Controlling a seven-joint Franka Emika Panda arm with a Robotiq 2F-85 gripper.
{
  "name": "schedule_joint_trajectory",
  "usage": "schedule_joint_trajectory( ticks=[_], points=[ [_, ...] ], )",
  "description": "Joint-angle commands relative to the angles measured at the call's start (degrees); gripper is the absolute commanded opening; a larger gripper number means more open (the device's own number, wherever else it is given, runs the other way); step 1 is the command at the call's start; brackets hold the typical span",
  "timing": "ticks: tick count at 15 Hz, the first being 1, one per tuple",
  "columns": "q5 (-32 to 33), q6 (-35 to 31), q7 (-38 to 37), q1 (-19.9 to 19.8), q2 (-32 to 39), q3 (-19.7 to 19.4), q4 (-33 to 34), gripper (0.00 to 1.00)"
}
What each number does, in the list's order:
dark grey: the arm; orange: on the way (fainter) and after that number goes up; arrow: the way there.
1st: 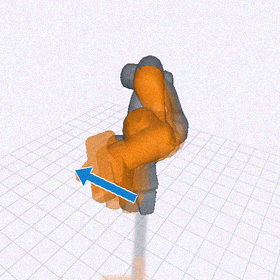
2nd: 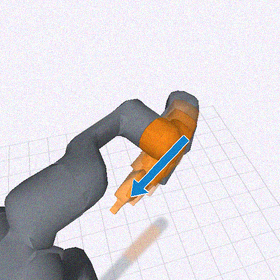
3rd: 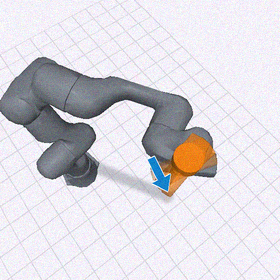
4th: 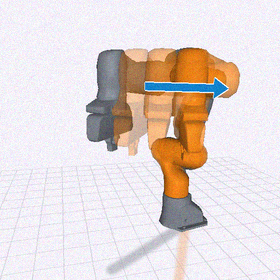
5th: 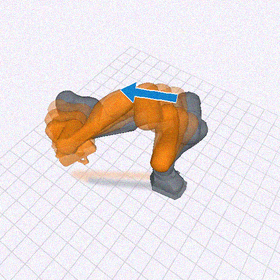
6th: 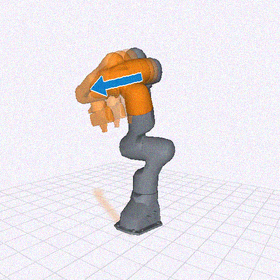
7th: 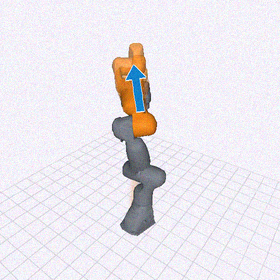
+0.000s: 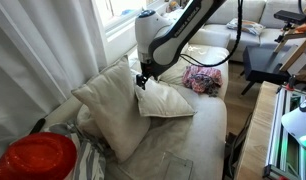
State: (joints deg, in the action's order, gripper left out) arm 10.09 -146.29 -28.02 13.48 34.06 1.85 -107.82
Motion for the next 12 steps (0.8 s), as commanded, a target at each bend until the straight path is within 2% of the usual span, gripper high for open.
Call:
schedule_joint_trajectory(
  ticks=[1,3,5,10,12],
  points=[
    [-1.93,-5.22,-7.52,4.84,8.50,-4.45,5.98,1.00],
    [-2.71,-7.63,-12.08,6.81,12.10,-6.40,8.50,1.00],
    [-3.41,-6.86,-15.66,8.46,14.82,-8.07,11.13,1.00],
    [-5.26,-6.21,-18.50,8.95,19.53,-7.46,16.33,1.00],
    [-4.27,-5.39,-19.24,10.12,21.18,-8.60,17.89,1.00]
  ],
)
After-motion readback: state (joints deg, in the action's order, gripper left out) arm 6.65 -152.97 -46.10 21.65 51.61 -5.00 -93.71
